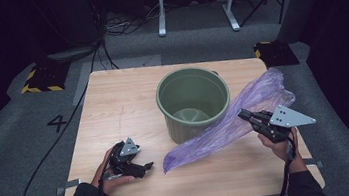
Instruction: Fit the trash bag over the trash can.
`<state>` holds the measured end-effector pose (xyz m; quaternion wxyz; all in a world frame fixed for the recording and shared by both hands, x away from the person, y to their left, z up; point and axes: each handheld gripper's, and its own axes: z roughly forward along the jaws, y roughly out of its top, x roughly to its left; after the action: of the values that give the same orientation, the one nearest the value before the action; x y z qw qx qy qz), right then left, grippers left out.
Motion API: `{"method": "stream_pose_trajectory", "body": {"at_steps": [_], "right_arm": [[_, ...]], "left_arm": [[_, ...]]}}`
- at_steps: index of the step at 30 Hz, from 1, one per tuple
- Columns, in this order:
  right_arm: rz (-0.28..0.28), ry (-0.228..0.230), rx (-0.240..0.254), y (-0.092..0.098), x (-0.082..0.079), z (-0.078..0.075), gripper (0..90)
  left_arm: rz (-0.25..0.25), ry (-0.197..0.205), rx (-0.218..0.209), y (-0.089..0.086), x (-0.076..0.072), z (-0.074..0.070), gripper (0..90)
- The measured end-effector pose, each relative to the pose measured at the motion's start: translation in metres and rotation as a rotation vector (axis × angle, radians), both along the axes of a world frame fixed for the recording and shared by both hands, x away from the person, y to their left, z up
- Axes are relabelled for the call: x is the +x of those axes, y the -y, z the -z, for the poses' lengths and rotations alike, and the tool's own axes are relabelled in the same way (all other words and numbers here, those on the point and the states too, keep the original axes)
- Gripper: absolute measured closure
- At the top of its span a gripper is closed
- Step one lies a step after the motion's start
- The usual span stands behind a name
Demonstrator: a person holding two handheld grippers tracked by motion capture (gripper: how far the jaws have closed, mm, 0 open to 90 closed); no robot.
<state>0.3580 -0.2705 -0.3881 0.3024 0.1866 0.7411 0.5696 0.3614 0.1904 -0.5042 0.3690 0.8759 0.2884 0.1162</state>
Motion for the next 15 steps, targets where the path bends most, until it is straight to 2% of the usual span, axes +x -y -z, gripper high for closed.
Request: {"method": "stream_pose_trajectory", "body": {"at_steps": [10, 15], "right_arm": [[0.013, 0.037, 0.022, -0.001, 0.006, -0.014, 90.0], [0.018, 0.042, 0.031, -0.002, 0.009, -0.021, 90.0]], "left_arm": [[0.009, -0.003, -0.001, 0.0, 0.001, 0.0, 15.2], [0.016, -0.002, -0.001, 0.001, 0.003, 0.0, 15.0]]}}
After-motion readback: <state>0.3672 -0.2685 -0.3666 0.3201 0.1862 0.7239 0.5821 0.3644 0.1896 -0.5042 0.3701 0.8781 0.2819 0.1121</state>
